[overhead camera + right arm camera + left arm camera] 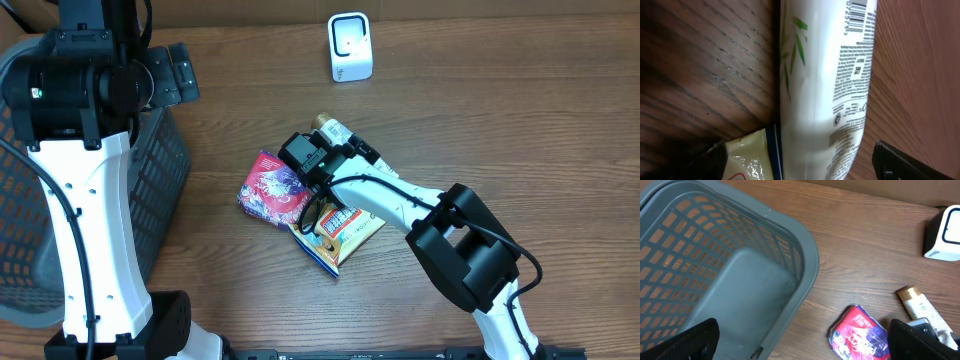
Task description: Scan the item barcode
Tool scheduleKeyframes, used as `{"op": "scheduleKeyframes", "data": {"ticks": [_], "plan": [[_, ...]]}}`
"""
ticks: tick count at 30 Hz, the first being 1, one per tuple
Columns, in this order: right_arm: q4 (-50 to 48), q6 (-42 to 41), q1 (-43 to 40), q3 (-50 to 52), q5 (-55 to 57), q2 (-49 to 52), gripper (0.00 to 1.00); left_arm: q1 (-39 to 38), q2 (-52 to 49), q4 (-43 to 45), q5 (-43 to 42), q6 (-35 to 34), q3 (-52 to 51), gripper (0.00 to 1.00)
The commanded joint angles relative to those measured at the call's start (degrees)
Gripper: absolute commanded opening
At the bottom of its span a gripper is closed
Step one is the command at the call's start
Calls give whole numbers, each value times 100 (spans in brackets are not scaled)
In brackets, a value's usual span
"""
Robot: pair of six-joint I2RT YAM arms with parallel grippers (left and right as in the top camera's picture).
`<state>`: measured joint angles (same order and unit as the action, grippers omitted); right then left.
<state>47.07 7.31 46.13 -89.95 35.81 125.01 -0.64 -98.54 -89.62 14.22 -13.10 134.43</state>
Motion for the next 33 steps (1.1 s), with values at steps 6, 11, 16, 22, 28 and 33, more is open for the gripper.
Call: {"op": "scheduleKeyframes", "data": {"ticks": [6, 11, 16, 22, 28, 33], "plan": [[31, 26, -57, 0, -387, 354, 57, 37, 4, -33, 142, 70, -13, 100], [13, 24, -57, 0, -398, 354, 26, 37, 4, -33, 142, 70, -13, 100], [293, 22, -33, -2, -396, 343, 9, 37, 4, -37, 144, 70, -13, 99], [575, -94, -7, -7, -372, -50, 4, 37, 4, -35, 142, 70, -13, 100], [643, -105, -7, -11, -234, -1064, 4, 37, 4, -33, 140, 68, -13, 100], [691, 103, 9, -11, 238, -1886, 4, 37, 4, -31, 140, 66, -13, 100]]}}
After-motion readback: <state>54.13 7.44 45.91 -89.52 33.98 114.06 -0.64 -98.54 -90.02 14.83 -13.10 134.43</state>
